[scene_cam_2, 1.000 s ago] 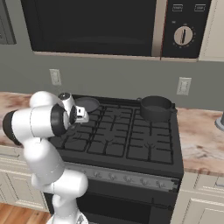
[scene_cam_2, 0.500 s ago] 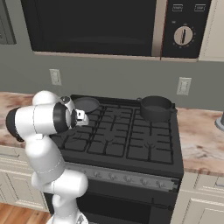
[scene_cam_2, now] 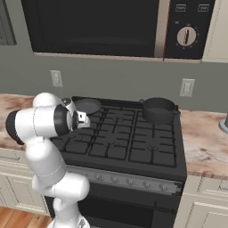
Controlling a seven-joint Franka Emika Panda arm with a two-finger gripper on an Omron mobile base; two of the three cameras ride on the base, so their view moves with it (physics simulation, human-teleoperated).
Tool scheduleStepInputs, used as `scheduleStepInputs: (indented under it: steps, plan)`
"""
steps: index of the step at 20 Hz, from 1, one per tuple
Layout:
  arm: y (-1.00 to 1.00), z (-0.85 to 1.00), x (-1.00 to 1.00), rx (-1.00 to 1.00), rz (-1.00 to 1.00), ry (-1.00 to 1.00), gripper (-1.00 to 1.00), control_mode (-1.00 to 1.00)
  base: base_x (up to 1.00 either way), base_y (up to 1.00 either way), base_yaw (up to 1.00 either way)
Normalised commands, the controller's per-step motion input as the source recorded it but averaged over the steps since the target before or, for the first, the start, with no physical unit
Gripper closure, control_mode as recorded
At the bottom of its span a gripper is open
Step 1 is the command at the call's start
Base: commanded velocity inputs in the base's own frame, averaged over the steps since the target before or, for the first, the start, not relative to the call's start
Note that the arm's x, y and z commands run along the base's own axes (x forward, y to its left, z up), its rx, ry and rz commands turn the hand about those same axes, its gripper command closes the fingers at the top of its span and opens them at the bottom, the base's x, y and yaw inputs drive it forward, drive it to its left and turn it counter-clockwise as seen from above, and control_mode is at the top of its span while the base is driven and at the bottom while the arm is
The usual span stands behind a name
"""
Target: Move the pot and pan from the stove into the sink.
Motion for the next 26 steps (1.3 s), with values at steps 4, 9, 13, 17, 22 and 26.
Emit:
scheduleStepInputs:
  steps: [4, 9, 13, 17, 22, 26]
  plan:
    - [0.0, 0.62, 0.02, 0.04, -0.06, 0.0, 1.0, -1.0, 0.0, 0.0, 0.0]
    - [0.0, 0.9, 0.0, 0.04, -0.05, 0.0, 1.0, -1.0, 0.0, 0.0, 0.0]
    - [0.0, 0.84, -0.18, 0.03, -0.04, 0.0, 1.0, -1.0, 0.0, 0.0, 0.0]
    - [0.0, 0.76, -0.49, 0.01, -0.02, 0.0, 1.0, -1.0, 0.0, 0.0, 0.0]
    - [-0.01, 0.67, -0.73, 0.0, 0.0, -0.02, 1.0, -1.0, 0.0, 0.0, 0.0]
    - [-0.02, 0.69, -0.8, 0.04, 0.0, -0.04, 1.0, -1.0, 0.0, 0.0, 0.0]
